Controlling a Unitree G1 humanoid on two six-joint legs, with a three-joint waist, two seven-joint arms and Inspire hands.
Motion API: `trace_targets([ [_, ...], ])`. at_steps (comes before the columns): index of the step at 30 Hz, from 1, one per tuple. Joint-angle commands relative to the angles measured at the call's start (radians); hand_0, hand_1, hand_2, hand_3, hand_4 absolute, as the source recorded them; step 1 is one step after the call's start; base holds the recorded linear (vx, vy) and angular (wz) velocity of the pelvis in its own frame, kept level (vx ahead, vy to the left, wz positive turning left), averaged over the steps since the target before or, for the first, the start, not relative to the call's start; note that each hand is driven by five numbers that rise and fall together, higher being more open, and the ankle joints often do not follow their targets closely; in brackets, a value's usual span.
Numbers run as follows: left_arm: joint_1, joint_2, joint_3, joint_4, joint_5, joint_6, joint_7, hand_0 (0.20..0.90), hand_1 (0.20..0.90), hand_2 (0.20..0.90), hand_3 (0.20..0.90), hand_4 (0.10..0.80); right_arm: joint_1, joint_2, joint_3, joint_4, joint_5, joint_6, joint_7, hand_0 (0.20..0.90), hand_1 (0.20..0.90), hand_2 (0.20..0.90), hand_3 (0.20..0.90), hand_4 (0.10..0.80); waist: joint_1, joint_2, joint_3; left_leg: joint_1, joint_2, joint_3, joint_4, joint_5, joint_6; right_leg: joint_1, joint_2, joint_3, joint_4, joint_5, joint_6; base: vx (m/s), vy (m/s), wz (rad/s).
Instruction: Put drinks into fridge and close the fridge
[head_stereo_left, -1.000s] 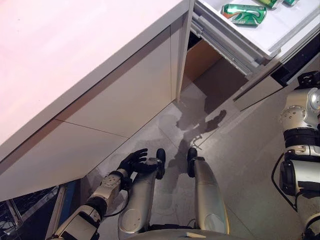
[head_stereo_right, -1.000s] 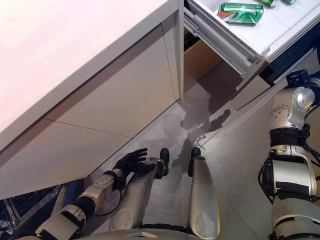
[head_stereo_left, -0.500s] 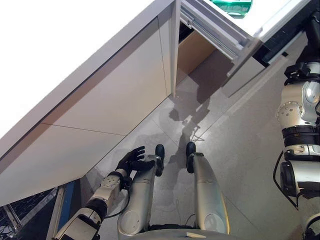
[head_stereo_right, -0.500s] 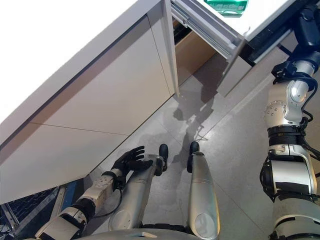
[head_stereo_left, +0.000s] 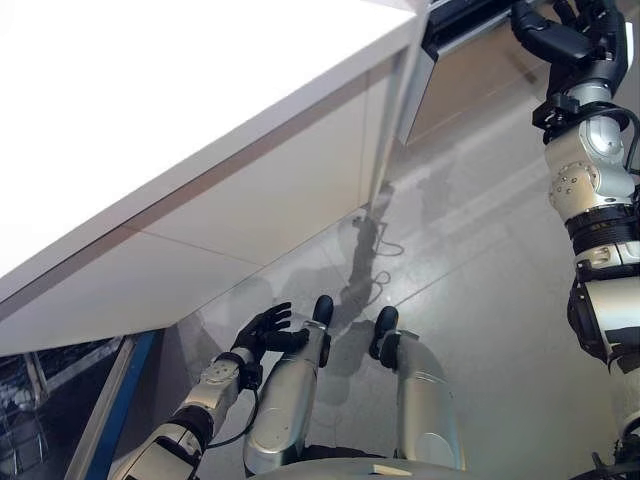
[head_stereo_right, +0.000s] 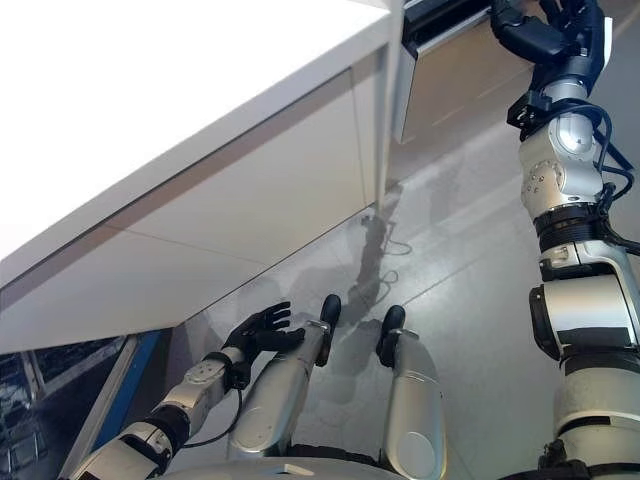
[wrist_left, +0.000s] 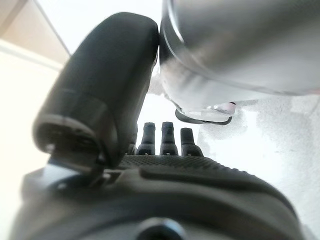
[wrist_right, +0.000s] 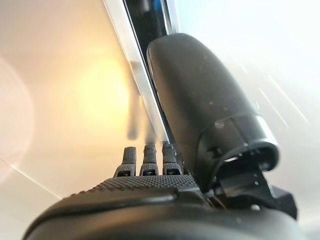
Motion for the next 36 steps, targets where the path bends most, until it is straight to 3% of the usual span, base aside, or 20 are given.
trace_targets([
  [1,0.122,0.112,-0.031,-0.008,0.042,-0.009,-0.011,0.9,0.9,0.9,0.9,0.8,-0.203,0.032,0.047,-0.049,-0.075,-0.087,0.047,0.9,0.9,0.9,0.9,0.8,0.086,-0.055,-0.09,0.027,-0.053,0.056,0.013,-0.066,0.107,0.074,-0.023,0.114,-0.063,0.056,0.075,0.13,-0.037,0.52],
  [7,0.132,0.115,-0.043,0.001,0.069,-0.021,-0.018,0.9,0.9,0.9,0.9,0.8,-0.174,0.023,0.013,-0.053,-0.095,-0.129,-0.05,0.9,0.9,0.9,0.9,0.8,0.082,-0.072,-0.107,0.078,-0.047,0.052,-0.015,-0.075,0.11,0.131,-0.021,0.116,-0.12,0.075,0.086,0.074,-0.027,0.16],
  [13,0.136,0.108,-0.051,0.002,0.078,-0.023,-0.008,0.9,0.9,0.9,0.9,0.8,-0.077,0.009,-0.06,-0.112,-0.193,-0.219,-0.197,0.9,0.9,0.9,0.9,0.8,0.039,-0.095,-0.147,0.151,-0.028,0.077,-0.065,-0.081,0.113,0.196,-0.005,0.152,-0.217,0.116,0.101,0.038,-0.013,-0.02],
  [16,0.138,0.102,-0.039,0.012,0.079,-0.019,-0.004,0.9,0.9,0.9,0.9,0.8,-0.01,0.004,-0.094,-0.172,-0.208,-0.202,-0.216,0.9,0.9,0.9,0.9,0.8,0.012,-0.105,-0.173,0.176,-0.018,0.099,-0.101,-0.067,0.109,0.211,0.002,0.168,-0.259,0.142,0.109,0.021,0.018,-0.11],
  [17,0.142,0.102,-0.02,0.016,0.073,-0.012,-0.004,0.9,0.9,0.9,0.9,0.8,0.083,-0.006,-0.121,-0.243,-0.241,-0.17,-0.213,0.9,0.9,0.9,0.9,0.8,-0.016,-0.112,-0.201,0.209,-0.007,0.12,-0.144,-0.058,0.107,0.225,0.014,0.188,-0.299,0.161,0.117,0.017,0.022,-0.15],
  [21,0.166,0.095,0.026,0.041,0.096,0.006,-0.005,0.9,0.9,0.9,0.9,0.8,0.394,0.016,-0.234,-0.411,-0.156,-0.104,-0.121,0.9,0.9,0.9,0.9,0.8,-0.079,-0.128,-0.267,0.282,0.016,0.172,-0.256,-0.03,0.094,0.266,0.042,0.225,-0.398,0.2,0.131,0.018,-0.001,-0.35],
  [25,0.181,0.076,0.068,0.097,0.117,0.011,-0.011,0.9,0.9,0.9,0.9,0.8,0.658,0.125,-0.271,-0.447,-0.121,-0.029,0.008,0.9,0.9,0.9,0.9,0.8,-0.123,-0.135,-0.331,0.35,0.031,0.221,-0.359,-0.003,0.079,0.309,0.063,0.24,-0.476,0.22,0.133,0.032,-0.017,-0.41],
  [29,0.218,0.046,0.093,0.127,0.121,0.003,-0.017,0.9,0.9,0.9,0.9,0.8,0.924,0.234,-0.25,-0.35,-0.182,-0.005,0.134,0.9,0.9,0.9,0.9,0.8,-0.153,-0.136,-0.393,0.409,0.042,0.264,-0.436,0.019,0.066,0.352,0.083,0.232,-0.539,0.232,0.127,0.02,-0.042,-0.42],
  [36,0.22,0.01,0.111,0.199,0.124,-0.023,-0.064,0.9,0.9,0.9,0.9,0.8,1.055,0.377,-0.139,-0.022,-0.296,0.049,0.312,0.9,0.9,0.9,0.9,0.8,-0.17,-0.137,-0.442,0.457,0.045,0.288,-0.462,0.02,0.06,0.403,0.103,0.227,-0.565,0.217,0.109,-0.003,-0.042,-0.19],
])
